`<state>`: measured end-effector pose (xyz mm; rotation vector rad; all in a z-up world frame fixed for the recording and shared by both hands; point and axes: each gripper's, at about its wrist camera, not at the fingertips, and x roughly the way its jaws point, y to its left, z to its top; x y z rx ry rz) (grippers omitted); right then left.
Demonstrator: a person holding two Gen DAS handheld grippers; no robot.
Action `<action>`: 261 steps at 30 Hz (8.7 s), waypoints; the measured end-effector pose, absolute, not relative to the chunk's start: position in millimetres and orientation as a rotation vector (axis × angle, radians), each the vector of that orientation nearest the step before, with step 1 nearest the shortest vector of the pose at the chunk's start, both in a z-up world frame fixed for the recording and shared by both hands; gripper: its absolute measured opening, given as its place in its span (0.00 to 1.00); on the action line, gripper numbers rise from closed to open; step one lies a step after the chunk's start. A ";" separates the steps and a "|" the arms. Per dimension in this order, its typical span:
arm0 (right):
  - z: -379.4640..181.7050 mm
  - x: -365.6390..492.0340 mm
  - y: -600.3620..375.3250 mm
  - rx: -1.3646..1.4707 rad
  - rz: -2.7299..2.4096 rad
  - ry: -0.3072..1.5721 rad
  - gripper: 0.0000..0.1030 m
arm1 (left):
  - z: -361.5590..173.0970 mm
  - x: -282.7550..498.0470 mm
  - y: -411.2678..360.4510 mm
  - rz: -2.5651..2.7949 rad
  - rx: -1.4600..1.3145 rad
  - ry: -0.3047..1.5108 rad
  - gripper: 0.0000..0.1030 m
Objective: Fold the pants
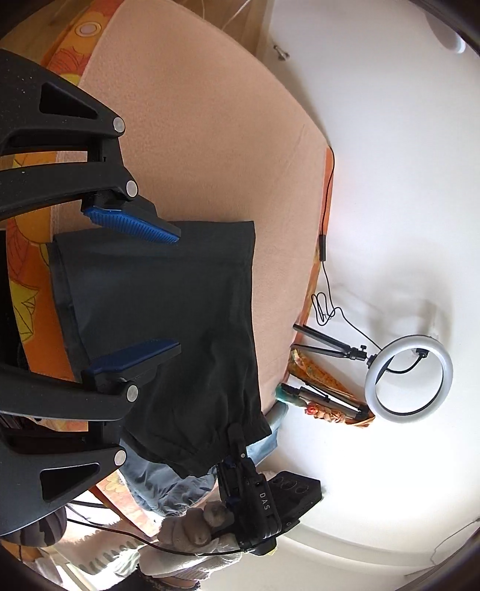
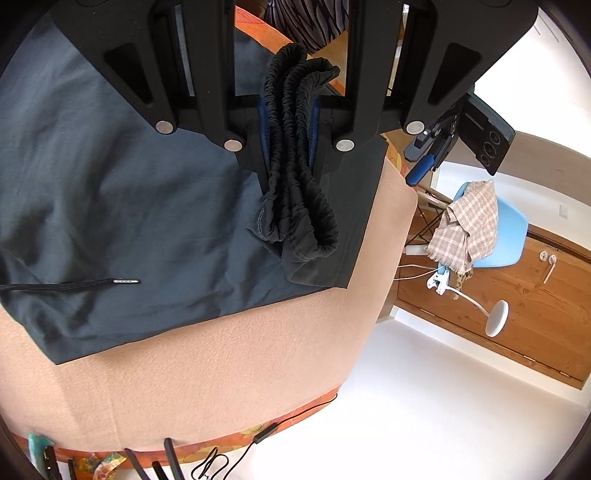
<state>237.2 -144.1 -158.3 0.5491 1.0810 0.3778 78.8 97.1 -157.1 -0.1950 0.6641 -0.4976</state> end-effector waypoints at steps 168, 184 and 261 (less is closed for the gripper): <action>-178.4 296.2 -76.7 -0.010 0.025 1.288 0.54 | -174.6 36.3 -24.3 -0.844 -0.409 0.750 0.05; -177.5 271.9 -102.6 0.041 0.008 1.213 0.05 | -149.3 35.5 -28.8 -0.900 -0.392 0.770 0.47; -207.9 13.7 -377.2 0.738 0.147 0.965 0.43 | -157.9 212.8 -436.3 -0.903 0.363 1.257 0.56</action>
